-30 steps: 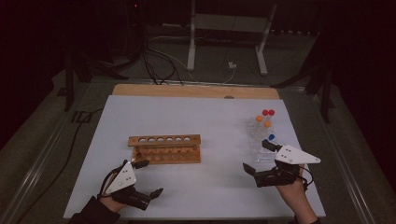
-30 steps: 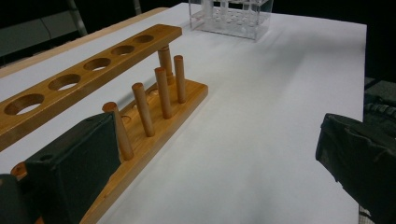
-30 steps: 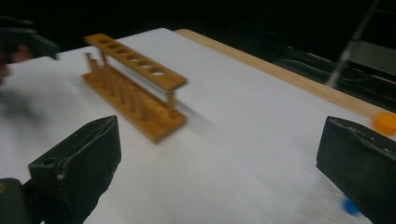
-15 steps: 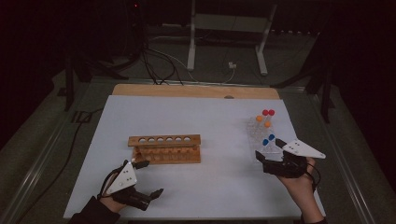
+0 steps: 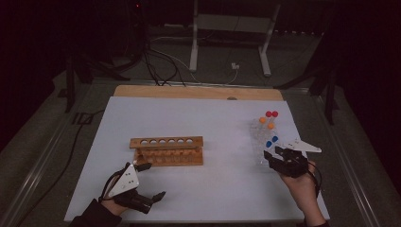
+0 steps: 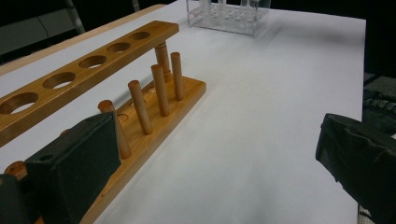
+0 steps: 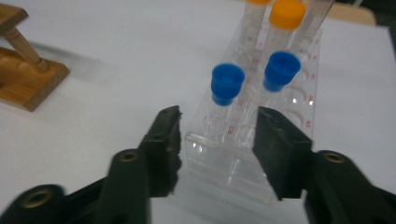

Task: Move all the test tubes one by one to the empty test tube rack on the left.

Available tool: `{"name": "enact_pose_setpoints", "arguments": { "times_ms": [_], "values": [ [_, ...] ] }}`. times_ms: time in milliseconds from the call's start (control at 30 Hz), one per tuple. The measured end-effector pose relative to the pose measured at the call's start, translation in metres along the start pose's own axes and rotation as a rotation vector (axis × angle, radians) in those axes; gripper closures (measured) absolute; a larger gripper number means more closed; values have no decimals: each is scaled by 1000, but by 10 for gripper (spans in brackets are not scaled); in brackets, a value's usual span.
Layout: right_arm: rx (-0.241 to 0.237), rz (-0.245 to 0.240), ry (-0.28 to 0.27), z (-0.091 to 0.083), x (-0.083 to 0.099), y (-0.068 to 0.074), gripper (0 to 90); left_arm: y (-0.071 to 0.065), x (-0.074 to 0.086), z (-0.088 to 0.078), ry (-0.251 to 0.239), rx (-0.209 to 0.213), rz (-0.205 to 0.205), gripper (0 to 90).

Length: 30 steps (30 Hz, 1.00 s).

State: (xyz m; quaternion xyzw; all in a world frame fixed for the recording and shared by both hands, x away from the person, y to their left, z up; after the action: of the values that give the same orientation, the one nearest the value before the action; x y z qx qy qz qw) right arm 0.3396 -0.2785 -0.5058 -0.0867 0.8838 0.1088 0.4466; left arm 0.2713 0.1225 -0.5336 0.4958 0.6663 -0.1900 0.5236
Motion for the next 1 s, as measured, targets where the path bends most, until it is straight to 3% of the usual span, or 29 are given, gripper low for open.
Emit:
{"name": "enact_pose_setpoints", "arguments": {
  "times_ms": [300, 1000],
  "values": [
    [7, 41, 66, 10, 1, 0, 630, 0, 0, 0, 0, 1, 0, 5],
    [19, 43, 77, 23, -4, 0, 767, 0, 1, 0, 3, 2, 1, 5]
  ]
}}
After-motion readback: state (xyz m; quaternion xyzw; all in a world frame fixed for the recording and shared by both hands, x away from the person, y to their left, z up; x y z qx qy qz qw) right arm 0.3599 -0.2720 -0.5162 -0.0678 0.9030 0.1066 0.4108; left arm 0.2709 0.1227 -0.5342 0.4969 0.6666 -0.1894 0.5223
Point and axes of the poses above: each handheld gripper's, and its own axes: z roughly forward along the jaws, x roughly out of its underside, y roughly to its left, the point moved 8 cm from there along z, roughly forward along the jaws, and after that the axes turned 10 degrees about z, right-handed, at the moved point
